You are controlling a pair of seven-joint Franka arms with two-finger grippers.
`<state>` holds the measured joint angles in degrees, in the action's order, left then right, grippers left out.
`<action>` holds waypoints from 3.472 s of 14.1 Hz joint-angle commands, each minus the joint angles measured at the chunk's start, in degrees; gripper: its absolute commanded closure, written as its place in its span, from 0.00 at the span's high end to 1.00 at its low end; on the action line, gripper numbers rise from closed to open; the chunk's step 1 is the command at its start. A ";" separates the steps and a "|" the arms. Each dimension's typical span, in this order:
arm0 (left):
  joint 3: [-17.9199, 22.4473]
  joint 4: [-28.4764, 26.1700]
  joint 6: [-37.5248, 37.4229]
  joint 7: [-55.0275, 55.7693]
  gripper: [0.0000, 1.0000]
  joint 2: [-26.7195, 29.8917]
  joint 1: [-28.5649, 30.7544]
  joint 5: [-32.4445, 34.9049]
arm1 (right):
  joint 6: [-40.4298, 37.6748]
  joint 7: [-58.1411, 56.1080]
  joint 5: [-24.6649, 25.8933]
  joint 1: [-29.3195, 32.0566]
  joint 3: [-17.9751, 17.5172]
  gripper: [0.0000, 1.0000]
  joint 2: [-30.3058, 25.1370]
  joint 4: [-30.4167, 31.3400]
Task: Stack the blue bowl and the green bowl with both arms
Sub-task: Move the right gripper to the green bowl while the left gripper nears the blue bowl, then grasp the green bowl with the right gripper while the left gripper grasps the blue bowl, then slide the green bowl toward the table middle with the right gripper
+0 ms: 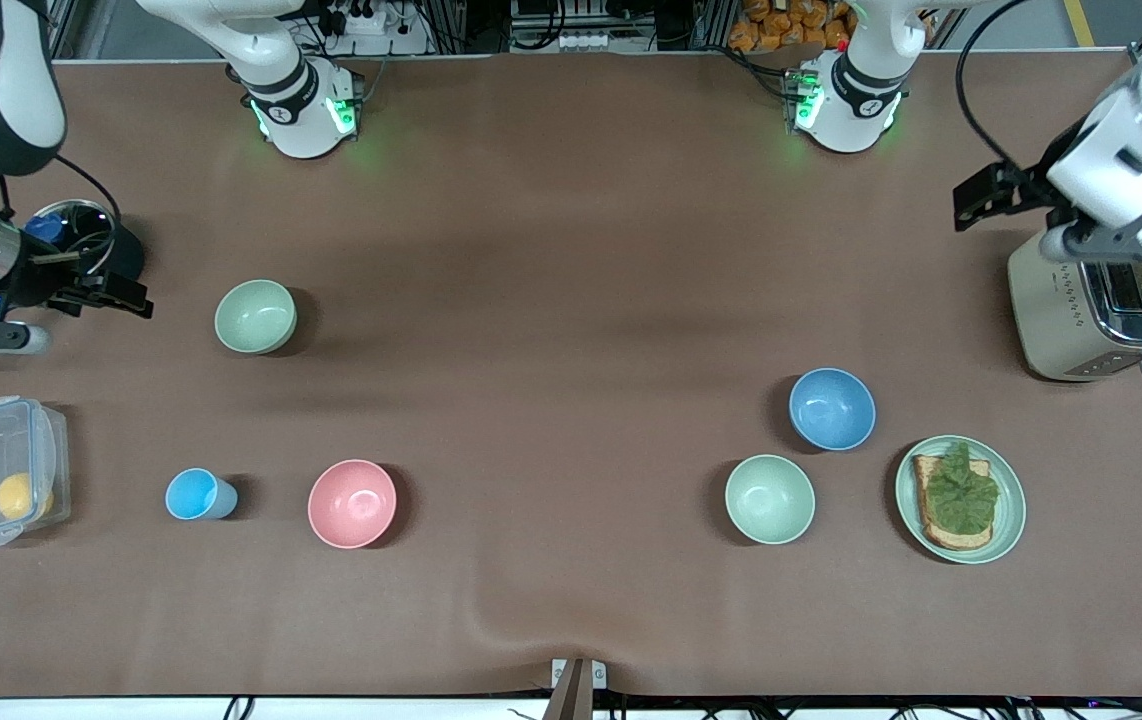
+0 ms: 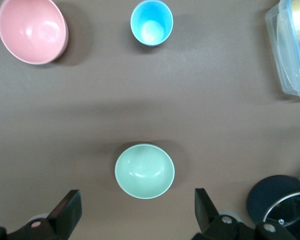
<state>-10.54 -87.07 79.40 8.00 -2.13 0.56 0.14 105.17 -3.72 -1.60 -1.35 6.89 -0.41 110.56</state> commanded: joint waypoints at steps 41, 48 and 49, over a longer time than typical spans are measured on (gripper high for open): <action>0.43 -15.24 44.00 5.00 0.00 -32.24 2.87 3.64 | 29.96 8.25 -1.74 -3.12 -1.44 0.00 7.80 22.97; 0.43 -14.97 43.47 4.83 0.00 -28.73 3.30 3.55 | 22.01 33.55 -12.28 -18.04 -1.44 0.00 7.96 12.24; 0.34 -14.89 43.47 4.48 0.00 -27.68 4.44 3.03 | 22.88 37.95 -12.28 -20.42 -1.44 0.00 8.23 11.61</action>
<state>-9.90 -101.27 123.09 11.68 -32.44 3.39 2.24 127.69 26.70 -12.61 -17.60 4.99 7.34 124.03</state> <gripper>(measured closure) 0.947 0.952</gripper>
